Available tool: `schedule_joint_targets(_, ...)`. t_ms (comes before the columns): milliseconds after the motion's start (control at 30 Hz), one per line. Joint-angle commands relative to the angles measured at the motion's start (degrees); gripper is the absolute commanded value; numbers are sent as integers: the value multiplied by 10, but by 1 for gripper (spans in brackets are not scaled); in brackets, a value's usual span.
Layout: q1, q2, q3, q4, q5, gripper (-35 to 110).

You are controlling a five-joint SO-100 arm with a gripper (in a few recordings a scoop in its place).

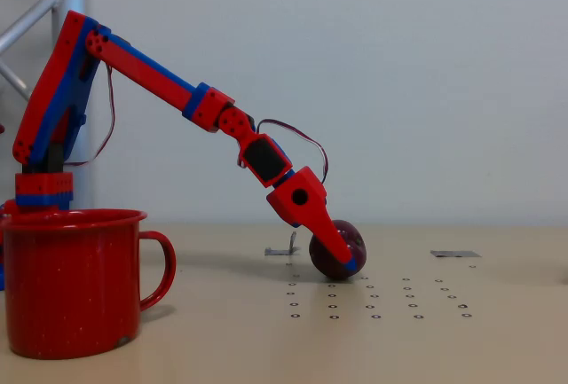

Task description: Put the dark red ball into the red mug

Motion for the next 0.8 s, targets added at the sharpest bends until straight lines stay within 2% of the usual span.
schedule_joint_targets(0, -11, 59, -56, 3, 18, 26)
schedule_joint_targets(133, -17, 87, -59, 18, 53, 25)
schedule_joint_targets(767, -5, 354, -142, 395, 251, 25)
